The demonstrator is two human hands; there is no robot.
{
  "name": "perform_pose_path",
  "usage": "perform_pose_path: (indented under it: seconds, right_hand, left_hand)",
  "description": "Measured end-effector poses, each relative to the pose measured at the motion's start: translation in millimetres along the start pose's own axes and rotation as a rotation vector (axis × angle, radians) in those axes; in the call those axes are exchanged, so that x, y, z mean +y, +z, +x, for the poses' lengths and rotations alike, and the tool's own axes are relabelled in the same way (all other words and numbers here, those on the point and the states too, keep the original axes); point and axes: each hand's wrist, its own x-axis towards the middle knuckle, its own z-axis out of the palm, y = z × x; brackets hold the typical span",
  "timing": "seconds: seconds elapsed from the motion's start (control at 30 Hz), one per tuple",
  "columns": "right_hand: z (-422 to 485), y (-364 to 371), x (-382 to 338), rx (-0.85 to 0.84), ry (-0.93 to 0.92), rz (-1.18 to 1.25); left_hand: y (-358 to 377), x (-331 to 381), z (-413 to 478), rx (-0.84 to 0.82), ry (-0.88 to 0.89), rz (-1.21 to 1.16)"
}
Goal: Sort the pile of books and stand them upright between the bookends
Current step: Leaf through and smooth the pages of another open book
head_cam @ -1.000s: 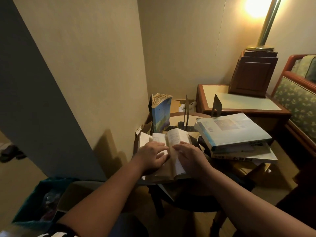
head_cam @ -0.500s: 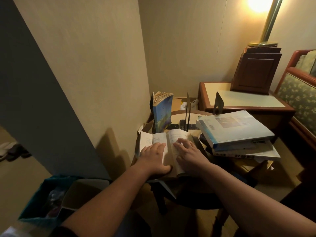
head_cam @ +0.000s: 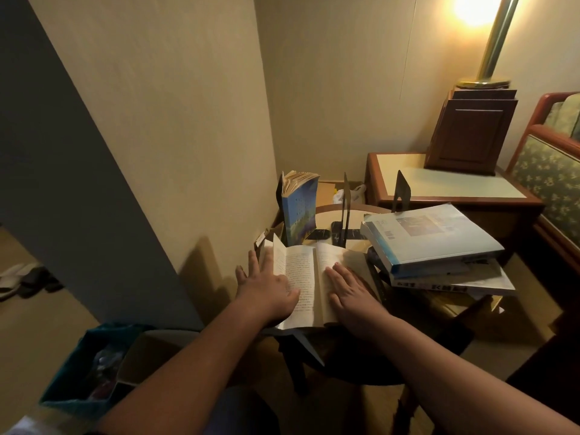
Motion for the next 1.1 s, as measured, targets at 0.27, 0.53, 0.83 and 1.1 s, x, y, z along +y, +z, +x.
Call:
perform_pose_path:
  seconds: [0.27, 0.53, 0.83, 1.1]
  right_hand:
    - [4, -13, -15, 0.019, 0.009, -0.085]
    - [25, -20, -38, 0.111, 0.062, -0.282]
    - [38, 0, -16, 0.038, -0.074, -0.279]
    - [37, -5, -13, -0.024, -0.073, -0.284]
  left_hand:
    - [4, 1, -7, -0.036, 0.061, 0.259]
    - [18, 6, -6, -0.103, 0.071, 0.223]
    - [47, -11, -8, -0.097, 0.138, 0.007]
    - [22, 0, 5, -0.196, 0.159, 0.278]
